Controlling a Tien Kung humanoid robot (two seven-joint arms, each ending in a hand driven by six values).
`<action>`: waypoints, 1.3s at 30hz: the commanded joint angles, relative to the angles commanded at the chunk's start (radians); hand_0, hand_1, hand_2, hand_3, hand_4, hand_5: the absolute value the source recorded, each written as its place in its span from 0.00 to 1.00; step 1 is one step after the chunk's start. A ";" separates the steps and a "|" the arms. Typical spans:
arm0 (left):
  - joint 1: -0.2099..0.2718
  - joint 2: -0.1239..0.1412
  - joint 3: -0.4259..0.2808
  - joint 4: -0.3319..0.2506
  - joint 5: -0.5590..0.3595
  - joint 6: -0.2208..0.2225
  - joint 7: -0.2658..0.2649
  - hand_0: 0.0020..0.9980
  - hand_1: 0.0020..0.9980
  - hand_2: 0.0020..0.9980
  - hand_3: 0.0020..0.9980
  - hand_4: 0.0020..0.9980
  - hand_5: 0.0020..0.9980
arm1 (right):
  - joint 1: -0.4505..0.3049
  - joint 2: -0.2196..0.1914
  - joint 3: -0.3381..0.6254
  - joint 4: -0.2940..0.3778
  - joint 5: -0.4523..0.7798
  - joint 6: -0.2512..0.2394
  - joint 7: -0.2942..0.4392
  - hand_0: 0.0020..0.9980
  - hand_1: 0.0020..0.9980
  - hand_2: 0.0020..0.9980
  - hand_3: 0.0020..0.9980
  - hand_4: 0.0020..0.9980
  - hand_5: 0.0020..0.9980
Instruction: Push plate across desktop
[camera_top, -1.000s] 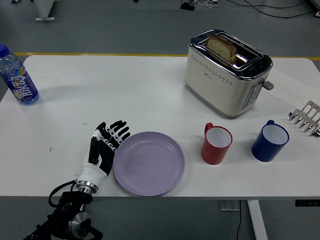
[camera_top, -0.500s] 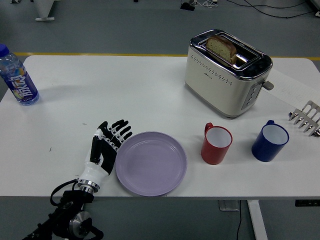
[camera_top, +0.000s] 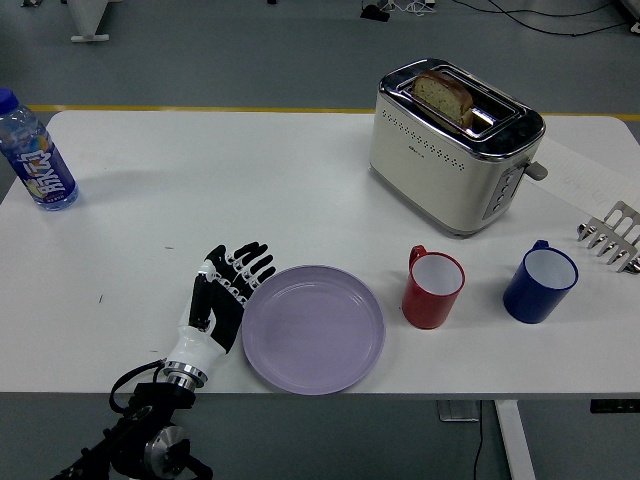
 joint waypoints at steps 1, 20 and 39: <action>0.000 0.000 0.001 -0.001 -0.001 0.000 0.000 0.76 0.79 0.78 0.64 0.48 1.00 | 0.000 0.000 0.000 0.000 0.000 0.000 0.000 0.57 0.55 0.67 0.59 0.33 0.41; -0.002 0.054 -0.198 -0.022 0.138 -0.020 0.113 0.76 0.78 0.77 0.64 0.48 1.00 | -0.003 -0.002 -0.003 -0.001 0.006 0.000 0.002 0.57 0.55 0.67 0.59 0.34 0.41; -0.028 0.298 -0.562 0.003 0.188 -0.156 0.373 0.77 0.78 0.75 0.65 0.49 1.00 | -0.010 -0.004 -0.025 -0.001 0.041 0.007 0.013 0.57 0.55 0.67 0.59 0.34 0.40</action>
